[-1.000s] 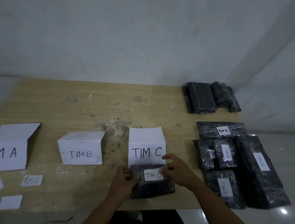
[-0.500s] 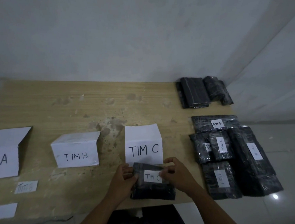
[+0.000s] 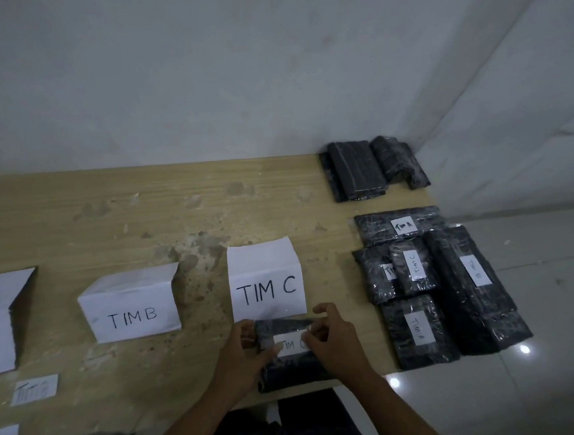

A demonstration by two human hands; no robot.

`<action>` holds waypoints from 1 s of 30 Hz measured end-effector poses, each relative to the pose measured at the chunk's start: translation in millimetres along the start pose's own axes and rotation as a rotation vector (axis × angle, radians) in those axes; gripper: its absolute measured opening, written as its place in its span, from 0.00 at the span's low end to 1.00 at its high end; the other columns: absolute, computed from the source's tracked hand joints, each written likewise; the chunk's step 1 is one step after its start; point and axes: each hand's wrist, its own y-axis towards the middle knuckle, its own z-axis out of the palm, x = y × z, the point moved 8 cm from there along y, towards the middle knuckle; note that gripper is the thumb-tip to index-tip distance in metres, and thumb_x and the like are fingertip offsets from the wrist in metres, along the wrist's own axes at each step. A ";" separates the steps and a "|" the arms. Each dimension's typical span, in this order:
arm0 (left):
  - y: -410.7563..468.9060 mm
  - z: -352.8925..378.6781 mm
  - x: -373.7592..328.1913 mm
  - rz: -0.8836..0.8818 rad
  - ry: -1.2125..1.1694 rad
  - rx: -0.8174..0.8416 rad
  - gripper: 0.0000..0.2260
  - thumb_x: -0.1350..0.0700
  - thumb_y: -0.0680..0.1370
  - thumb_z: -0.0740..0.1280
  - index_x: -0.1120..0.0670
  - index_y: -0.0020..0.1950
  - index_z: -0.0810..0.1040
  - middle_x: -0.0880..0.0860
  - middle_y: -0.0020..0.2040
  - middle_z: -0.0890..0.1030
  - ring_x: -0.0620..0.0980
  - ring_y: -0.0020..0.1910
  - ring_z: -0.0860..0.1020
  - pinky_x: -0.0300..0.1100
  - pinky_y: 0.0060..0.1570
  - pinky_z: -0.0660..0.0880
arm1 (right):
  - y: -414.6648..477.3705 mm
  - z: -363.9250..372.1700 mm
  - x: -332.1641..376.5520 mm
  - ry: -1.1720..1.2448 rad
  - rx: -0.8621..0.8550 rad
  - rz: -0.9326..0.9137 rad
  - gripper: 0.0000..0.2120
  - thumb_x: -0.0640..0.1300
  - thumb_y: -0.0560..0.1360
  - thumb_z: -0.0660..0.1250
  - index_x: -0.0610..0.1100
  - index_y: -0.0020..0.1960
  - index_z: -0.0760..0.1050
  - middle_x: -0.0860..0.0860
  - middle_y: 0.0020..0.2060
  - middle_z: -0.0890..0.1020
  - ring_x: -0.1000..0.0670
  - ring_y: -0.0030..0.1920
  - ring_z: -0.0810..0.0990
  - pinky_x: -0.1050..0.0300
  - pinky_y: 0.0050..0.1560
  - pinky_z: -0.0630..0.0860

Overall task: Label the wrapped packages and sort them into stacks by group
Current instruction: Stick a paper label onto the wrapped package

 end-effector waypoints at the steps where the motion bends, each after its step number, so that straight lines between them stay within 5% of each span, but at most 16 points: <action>1: 0.4 0.3 0.7 -0.004 0.001 -0.002 0.22 0.54 0.69 0.77 0.50 0.58 0.71 0.46 0.52 0.78 0.40 0.49 0.77 0.30 0.40 0.74 | -0.4 0.1 -0.7 -0.010 -0.007 -0.005 0.20 0.42 0.72 0.73 0.50 0.58 0.68 0.53 0.40 0.83 0.57 0.41 0.82 0.55 0.44 0.81; 7: 7.9 -0.3 10.1 -0.018 0.016 -0.019 0.16 0.50 0.71 0.75 0.45 0.53 0.72 0.45 0.51 0.79 0.45 0.51 0.78 0.41 0.49 0.77 | 0.2 -4.0 -3.6 -0.016 0.019 -0.015 0.19 0.41 0.72 0.72 0.51 0.57 0.66 0.57 0.39 0.81 0.59 0.41 0.81 0.66 0.40 0.78; 10: 9.7 0.3 13.5 -0.024 0.007 -0.010 0.16 0.50 0.70 0.76 0.44 0.51 0.72 0.46 0.50 0.79 0.46 0.51 0.78 0.46 0.53 0.77 | 0.0 -4.6 -4.2 -0.025 0.025 -0.029 0.19 0.41 0.72 0.72 0.51 0.57 0.66 0.56 0.40 0.81 0.58 0.42 0.81 0.62 0.41 0.79; 16: 4.1 1.4 12.6 -0.028 -0.010 0.014 0.16 0.51 0.71 0.75 0.50 0.55 0.74 0.47 0.52 0.79 0.45 0.53 0.77 0.41 0.51 0.75 | -2.2 -7.3 -10.3 0.069 -0.030 0.006 0.19 0.41 0.72 0.72 0.51 0.57 0.68 0.54 0.39 0.83 0.58 0.41 0.82 0.57 0.44 0.81; 21: 1.5 6.0 -1.3 0.040 0.051 0.061 0.04 0.50 0.75 0.70 0.48 0.48 0.79 0.46 0.51 0.80 0.41 0.52 0.78 0.40 0.51 0.75 | -1.7 -12.7 -13.0 0.347 0.009 0.093 0.16 0.39 0.73 0.72 0.48 0.56 0.70 0.47 0.39 0.84 0.52 0.42 0.84 0.51 0.44 0.82; 25: 1.0 9.4 -7.9 0.069 0.055 0.112 0.12 0.37 0.71 0.66 0.42 0.47 0.81 0.44 0.50 0.81 0.40 0.50 0.79 0.39 0.51 0.75 | -0.8 -17.8 -14.4 0.614 0.025 0.188 0.15 0.37 0.74 0.70 0.45 0.57 0.70 0.44 0.40 0.84 0.45 0.44 0.85 0.49 0.43 0.82; 30: -0.7 12.8 -12.4 0.005 0.001 0.138 0.16 0.47 0.80 0.60 0.56 0.50 0.82 0.52 0.49 0.83 0.39 0.47 0.80 0.28 0.45 0.74 | 0.4 -14.3 -13.2 0.576 0.050 0.207 0.17 0.37 0.74 0.71 0.44 0.58 0.69 0.42 0.41 0.84 0.45 0.44 0.85 0.51 0.42 0.82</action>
